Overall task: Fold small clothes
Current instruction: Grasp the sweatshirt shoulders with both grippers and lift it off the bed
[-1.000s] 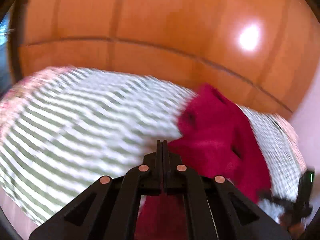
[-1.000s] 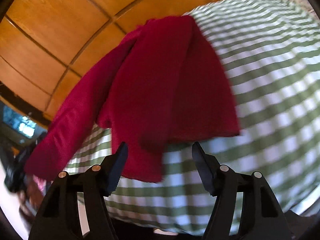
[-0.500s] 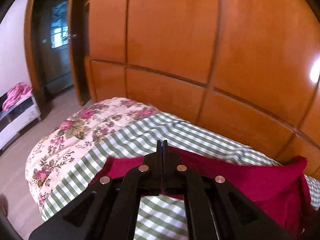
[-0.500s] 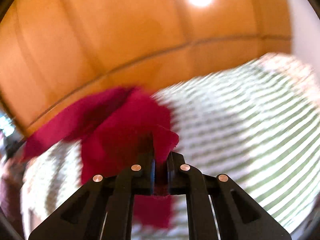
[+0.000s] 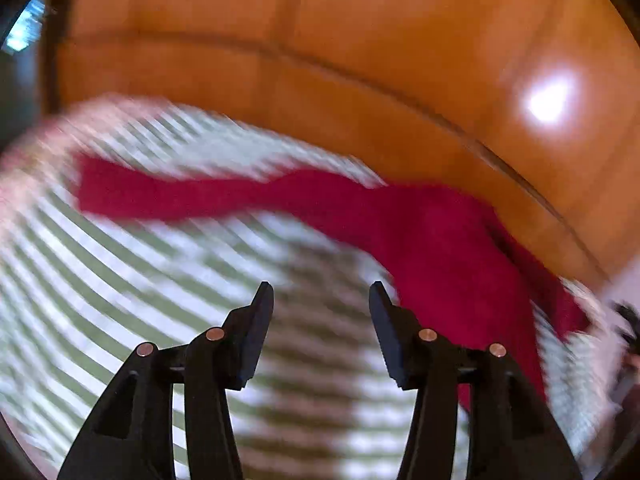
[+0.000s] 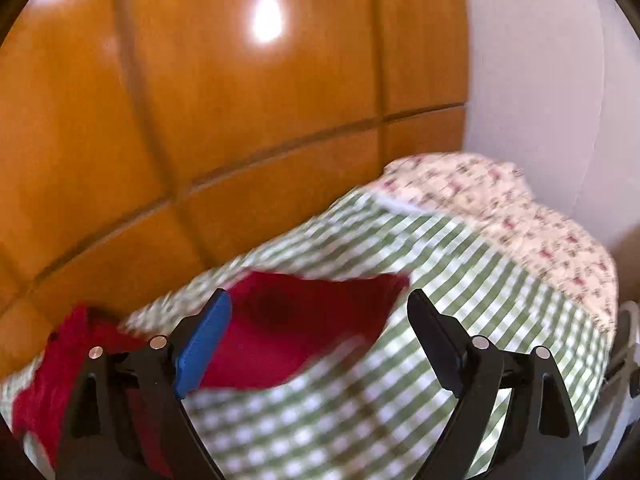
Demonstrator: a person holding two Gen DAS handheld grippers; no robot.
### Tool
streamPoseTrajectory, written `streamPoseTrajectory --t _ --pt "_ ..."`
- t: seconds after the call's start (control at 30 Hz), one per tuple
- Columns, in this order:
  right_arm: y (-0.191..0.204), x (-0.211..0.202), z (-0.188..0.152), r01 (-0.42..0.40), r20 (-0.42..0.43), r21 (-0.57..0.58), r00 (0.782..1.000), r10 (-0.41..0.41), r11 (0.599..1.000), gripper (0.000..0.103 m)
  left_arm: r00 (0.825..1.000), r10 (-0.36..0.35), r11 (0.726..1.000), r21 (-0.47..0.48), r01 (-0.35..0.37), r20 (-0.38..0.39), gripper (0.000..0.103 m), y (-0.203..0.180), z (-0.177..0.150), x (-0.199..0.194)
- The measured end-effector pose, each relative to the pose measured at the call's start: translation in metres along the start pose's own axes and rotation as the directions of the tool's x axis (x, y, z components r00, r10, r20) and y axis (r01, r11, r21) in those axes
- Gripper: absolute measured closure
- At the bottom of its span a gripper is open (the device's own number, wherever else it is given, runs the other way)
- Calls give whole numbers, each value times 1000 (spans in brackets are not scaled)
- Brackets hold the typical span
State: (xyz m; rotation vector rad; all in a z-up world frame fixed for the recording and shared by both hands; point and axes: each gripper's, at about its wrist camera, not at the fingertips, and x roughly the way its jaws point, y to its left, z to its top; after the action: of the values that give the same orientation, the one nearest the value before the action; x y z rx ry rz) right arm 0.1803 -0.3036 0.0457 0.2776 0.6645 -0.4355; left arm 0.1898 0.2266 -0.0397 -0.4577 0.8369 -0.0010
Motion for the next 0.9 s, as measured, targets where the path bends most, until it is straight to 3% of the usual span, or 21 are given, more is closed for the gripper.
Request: streamPoseTrajectory --t 0.07,0.13,0.17,0.23,0.33,0.37,0.4,0.47,0.5,0.53,0.57,0.6,0.63,0.7,0.9 --pt "10 -12 -34 -90 -57 -38 995 88 995 14 991 -102 995 -29 100 -89 54 -12 -25 21" --pt "20 -23 -81 -246 -179 -73 957 230 967 14 975 -170 985 -64 162 -146 54 -25 -46 40" --pt "23 -27 -102 -320 -249 -70 923 294 945 16 963 -207 977 -85 194 -173 53 -33 -56 49" --pt "29 -36 -154 -457 -408 -16 815 412 889 17 941 -275 959 -129 253 -198 48 -43 -66 59" --pt "28 -48 -204 -523 -492 59 726 480 851 26 909 -366 924 -192 330 -199 37 -62 -80 63" --pt "27 -50 -219 -546 -518 117 679 520 830 30 901 -382 918 -194 346 -203 37 -69 -83 63" --pt "27 -50 -230 -559 -530 162 646 550 813 36 897 -387 917 -190 351 -212 37 -73 -87 64" --pt "34 -52 -242 -565 -520 176 642 564 806 41 895 -379 923 -164 348 -233 44 -82 -94 66" --pt "40 -51 -244 -572 -516 171 641 568 802 56 895 -373 927 -147 346 -246 52 -86 -96 68" --pt "45 -50 -244 -576 -519 170 637 570 799 66 887 -374 928 -123 353 -272 79 -94 -100 71" --pt "48 -48 -242 -576 -522 161 640 565 801 83 878 -383 924 -109 367 -289 92 -98 -101 72" --pt "53 -51 -238 -577 -516 140 651 556 805 93 885 -364 931 -89 353 -292 93 -102 -101 70" --pt "54 -54 -235 -578 -511 127 658 553 806 93 896 -341 939 -64 337 -285 96 -103 -97 65" --pt "60 -69 -220 -603 -477 73 678 559 794 94 901 -342 938 -40 344 -266 97 -104 -86 49" --pt "45 -131 -156 -652 -310 -63 732 607 755 95 899 -387 919 -9 394 -203 98 -80 -44 -28"
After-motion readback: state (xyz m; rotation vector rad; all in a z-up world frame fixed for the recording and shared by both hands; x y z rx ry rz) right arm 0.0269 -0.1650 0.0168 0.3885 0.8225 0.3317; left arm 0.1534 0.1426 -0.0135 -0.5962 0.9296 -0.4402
